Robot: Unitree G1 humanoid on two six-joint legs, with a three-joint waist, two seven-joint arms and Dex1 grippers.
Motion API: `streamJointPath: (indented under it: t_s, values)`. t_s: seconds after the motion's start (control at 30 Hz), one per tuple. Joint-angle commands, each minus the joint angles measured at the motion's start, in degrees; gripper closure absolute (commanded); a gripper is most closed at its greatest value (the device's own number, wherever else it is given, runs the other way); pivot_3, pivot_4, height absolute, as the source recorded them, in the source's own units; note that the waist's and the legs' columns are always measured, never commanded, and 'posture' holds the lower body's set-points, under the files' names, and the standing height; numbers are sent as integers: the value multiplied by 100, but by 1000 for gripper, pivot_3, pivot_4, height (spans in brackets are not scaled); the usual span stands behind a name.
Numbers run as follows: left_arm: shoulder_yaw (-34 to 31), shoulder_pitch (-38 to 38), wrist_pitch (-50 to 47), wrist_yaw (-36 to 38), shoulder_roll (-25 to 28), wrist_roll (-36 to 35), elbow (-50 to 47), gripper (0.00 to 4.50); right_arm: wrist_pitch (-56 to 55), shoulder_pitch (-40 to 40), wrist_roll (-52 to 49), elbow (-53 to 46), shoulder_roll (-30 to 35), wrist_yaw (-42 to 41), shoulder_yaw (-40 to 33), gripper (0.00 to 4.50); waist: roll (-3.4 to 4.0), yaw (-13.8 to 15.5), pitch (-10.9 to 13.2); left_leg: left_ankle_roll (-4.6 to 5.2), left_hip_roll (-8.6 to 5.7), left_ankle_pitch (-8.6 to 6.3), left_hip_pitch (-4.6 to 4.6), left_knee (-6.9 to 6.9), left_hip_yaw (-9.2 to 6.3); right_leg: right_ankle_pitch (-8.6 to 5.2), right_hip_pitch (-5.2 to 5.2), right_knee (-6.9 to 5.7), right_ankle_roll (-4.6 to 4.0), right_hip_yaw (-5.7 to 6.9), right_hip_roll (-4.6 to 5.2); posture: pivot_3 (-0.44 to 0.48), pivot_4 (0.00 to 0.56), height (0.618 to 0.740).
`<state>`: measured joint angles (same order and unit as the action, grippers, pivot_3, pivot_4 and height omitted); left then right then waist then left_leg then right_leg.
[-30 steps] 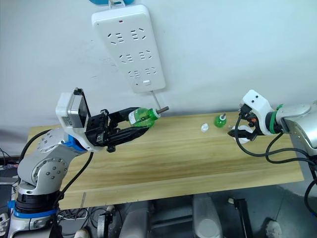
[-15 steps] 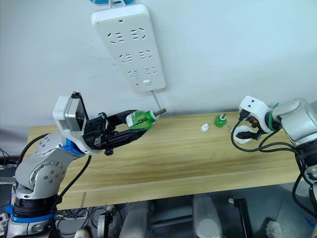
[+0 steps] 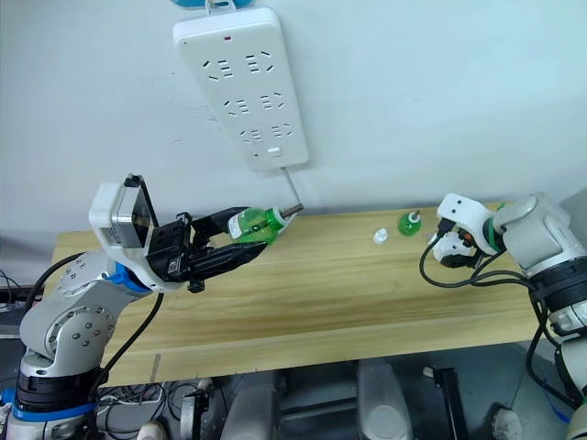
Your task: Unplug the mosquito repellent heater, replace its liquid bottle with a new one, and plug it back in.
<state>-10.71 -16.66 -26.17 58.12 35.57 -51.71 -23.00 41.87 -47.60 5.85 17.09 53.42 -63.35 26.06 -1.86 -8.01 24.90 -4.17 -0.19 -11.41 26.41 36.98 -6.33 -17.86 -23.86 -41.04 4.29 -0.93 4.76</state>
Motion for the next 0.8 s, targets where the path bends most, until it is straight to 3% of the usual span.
streamJointPath:
  t_s: [0.03,0.8]
  values:
    - [-145,39,-23,-23,68,-165,-310,2252,-17,66,229,70,-22,111,-59,18,0,2,0,0,0,0,0,0,0,0,0,-2,0,1,0,-210,396,730]
    - [-225,80,-208,-222,179,-289,-499,2252,-411,41,681,627,-471,426,-217,18,0,14,0,-3,-1,2,0,0,-1,0,0,-3,0,0,1,-186,399,730]
